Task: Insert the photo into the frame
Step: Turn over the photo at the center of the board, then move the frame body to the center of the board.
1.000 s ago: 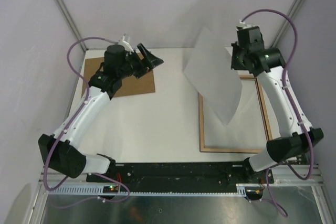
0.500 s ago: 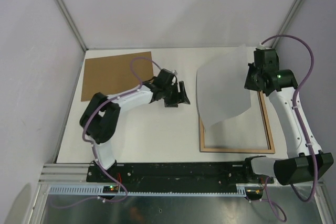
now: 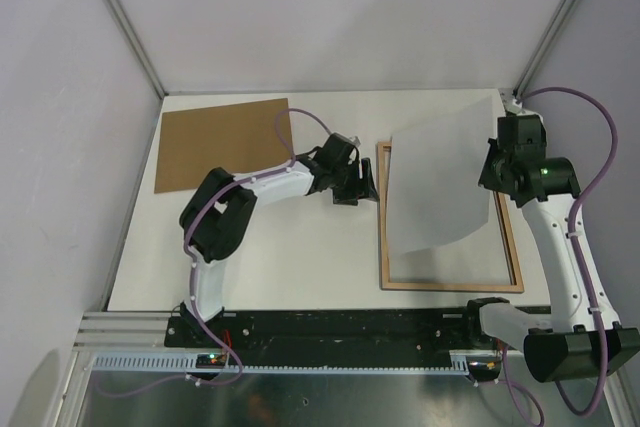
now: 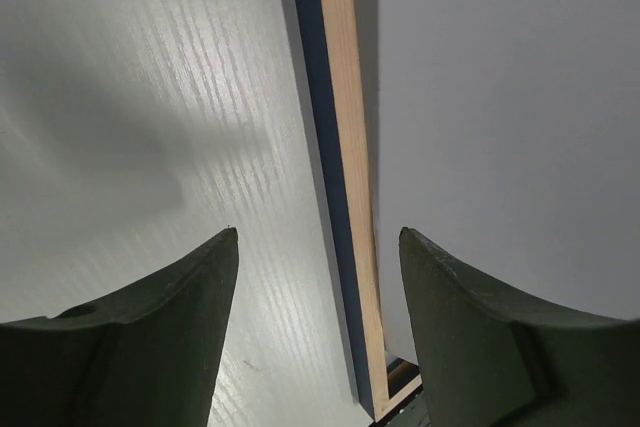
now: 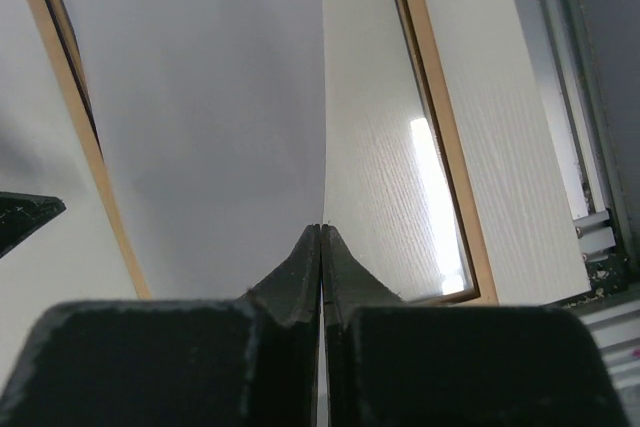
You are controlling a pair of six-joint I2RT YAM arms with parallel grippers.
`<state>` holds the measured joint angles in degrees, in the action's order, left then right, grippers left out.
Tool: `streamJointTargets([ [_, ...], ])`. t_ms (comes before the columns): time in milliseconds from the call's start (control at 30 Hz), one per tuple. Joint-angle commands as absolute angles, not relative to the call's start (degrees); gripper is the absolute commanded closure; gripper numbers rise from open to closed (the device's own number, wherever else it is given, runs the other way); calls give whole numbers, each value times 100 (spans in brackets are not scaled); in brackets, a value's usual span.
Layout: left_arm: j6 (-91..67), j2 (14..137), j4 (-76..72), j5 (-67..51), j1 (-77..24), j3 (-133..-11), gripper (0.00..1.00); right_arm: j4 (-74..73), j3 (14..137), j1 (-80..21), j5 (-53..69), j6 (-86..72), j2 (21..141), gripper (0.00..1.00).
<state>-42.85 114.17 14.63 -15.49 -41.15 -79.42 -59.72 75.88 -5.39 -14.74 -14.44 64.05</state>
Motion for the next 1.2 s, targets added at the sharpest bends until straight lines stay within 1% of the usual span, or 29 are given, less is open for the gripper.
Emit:
streamJointTargets([
  [0,-4143,11579,1358,-1660,-4177,-8228,31,-6063,7585,-468,-1785,-1550,6211,100],
  [233,-4097,11894,1365,-1641,-4301,-8461,31,-6094,7585,-413,-1612,-1518,6228,100],
  [467,-4112,12067,1402,-1403,-4381,-8612,34,-6045,7585,-410,-1388,-1504,6268,100],
  [567,-4025,12130,1509,-1102,-4462,-8744,36,-6018,7585,-407,-1332,-1499,6258,100],
  [800,-3608,12363,2069,18,-4828,-9230,40,-5980,7576,-412,-1236,-1507,6275,100],
  [900,-3505,12465,2203,276,-4932,-9390,41,-5951,7576,-409,-1194,-1503,6275,100],
  [1000,-3458,12555,2283,416,-4985,-9478,46,-5935,7574,-413,-1157,-1515,6287,100],
  [1067,-3449,12602,2315,495,-5003,-9491,53,-5920,7562,-409,-1120,-1513,6292,100],
  [1133,-3448,12605,2345,609,-5002,-9472,62,-5897,7549,-412,-1080,-1514,6297,100],
  [1167,-3451,12591,2368,705,-5001,-9456,68,-5884,7545,-413,-1045,-1517,6299,100],
])
